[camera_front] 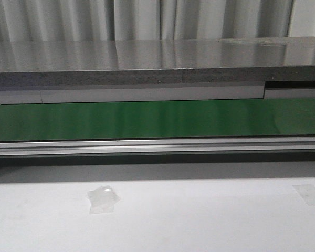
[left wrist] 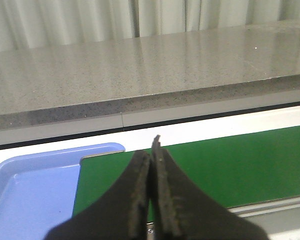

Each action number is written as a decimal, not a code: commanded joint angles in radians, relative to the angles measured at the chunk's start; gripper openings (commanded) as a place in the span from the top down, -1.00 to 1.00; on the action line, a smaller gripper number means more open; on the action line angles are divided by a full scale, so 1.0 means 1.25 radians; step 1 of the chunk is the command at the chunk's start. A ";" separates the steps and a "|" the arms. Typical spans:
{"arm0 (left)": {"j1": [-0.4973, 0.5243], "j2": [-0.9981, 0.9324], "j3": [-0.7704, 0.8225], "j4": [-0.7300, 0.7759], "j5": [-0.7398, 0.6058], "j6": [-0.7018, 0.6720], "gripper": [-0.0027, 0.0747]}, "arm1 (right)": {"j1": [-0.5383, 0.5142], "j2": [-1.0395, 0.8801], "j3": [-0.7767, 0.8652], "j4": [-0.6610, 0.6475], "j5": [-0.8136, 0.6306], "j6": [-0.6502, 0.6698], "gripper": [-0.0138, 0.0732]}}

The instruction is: Move button from left to right

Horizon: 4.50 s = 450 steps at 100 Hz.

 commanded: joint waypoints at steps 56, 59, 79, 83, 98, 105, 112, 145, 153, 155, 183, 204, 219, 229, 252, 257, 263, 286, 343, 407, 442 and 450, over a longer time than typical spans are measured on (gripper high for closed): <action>-0.008 0.005 -0.024 -0.011 -0.062 -0.009 0.98 | 0.000 0.002 -0.019 0.011 -0.060 0.001 0.84; -0.008 0.005 -0.024 -0.011 -0.062 -0.009 0.98 | 0.000 0.002 -0.019 0.000 -0.063 0.016 0.84; -0.008 0.005 -0.024 -0.011 -0.062 -0.009 0.98 | 0.014 -0.008 -0.019 -0.209 -0.096 0.255 0.84; -0.008 0.005 -0.024 -0.011 -0.062 -0.009 0.98 | 0.024 -0.012 -0.018 -0.275 -0.108 0.327 0.84; -0.008 0.005 -0.024 -0.011 -0.062 -0.009 0.98 | 0.067 -0.035 -0.005 -0.422 -0.147 0.479 0.84; -0.008 0.005 -0.024 -0.011 -0.062 -0.009 0.98 | 0.076 -0.051 0.020 -0.426 -0.182 0.480 0.84; -0.008 0.005 -0.024 -0.011 -0.062 -0.009 0.98 | 0.078 -0.073 0.061 -0.426 -0.221 0.480 0.84; -0.008 0.005 -0.024 -0.011 -0.062 -0.009 0.98 | 0.078 -0.261 0.276 -0.408 -0.316 0.480 0.84; -0.008 0.005 -0.024 -0.011 -0.062 -0.009 0.98 | 0.078 -0.315 0.307 -0.401 -0.316 0.480 0.84; -0.008 0.005 -0.024 -0.011 -0.062 -0.009 0.98 | 0.078 -0.330 0.315 -0.401 -0.316 0.480 0.84; -0.008 0.005 -0.024 -0.011 -0.062 -0.009 0.98 | 0.078 -0.351 0.383 -0.390 -0.350 0.480 0.84; -0.008 0.005 -0.024 -0.011 -0.062 -0.009 0.98 | 0.078 -0.351 0.388 -0.389 -0.340 0.480 0.84; -0.008 0.005 -0.024 -0.011 -0.062 -0.009 0.98 | 0.078 -0.351 0.388 -0.387 -0.337 0.480 0.84; -0.008 0.005 -0.024 -0.011 -0.062 -0.009 0.98 | 0.078 -0.351 0.388 -0.387 -0.337 0.480 0.84; -0.008 0.005 -0.024 -0.011 -0.062 -0.009 0.98 | 0.078 -0.351 0.388 -0.387 -0.337 0.480 0.84; -0.008 0.005 -0.024 -0.011 -0.062 -0.009 0.98 | 0.078 -0.351 0.388 -0.387 -0.337 0.480 0.84; -0.008 0.005 -0.024 -0.011 -0.062 -0.009 0.98 | 0.078 -0.351 0.388 -0.387 -0.337 0.480 0.84; -0.008 0.005 -0.024 -0.011 -0.062 -0.009 0.98 | 0.078 -0.351 0.388 -0.387 -0.337 0.480 0.84; -0.008 0.000 -0.016 0.083 -0.097 -0.050 0.98 | 0.078 -0.351 0.388 -0.387 -0.337 0.480 0.84; 0.000 -0.253 0.211 0.322 -0.130 -0.306 0.98 | 0.078 -0.351 0.388 -0.387 -0.337 0.480 0.84; 0.050 -0.306 0.292 0.326 -0.164 -0.347 0.98 | 0.078 -0.351 0.388 -0.387 -0.337 0.480 0.84; 0.050 -0.306 0.307 0.326 -0.194 -0.347 0.98 | 0.078 -0.351 0.388 -0.387 -0.337 0.480 0.84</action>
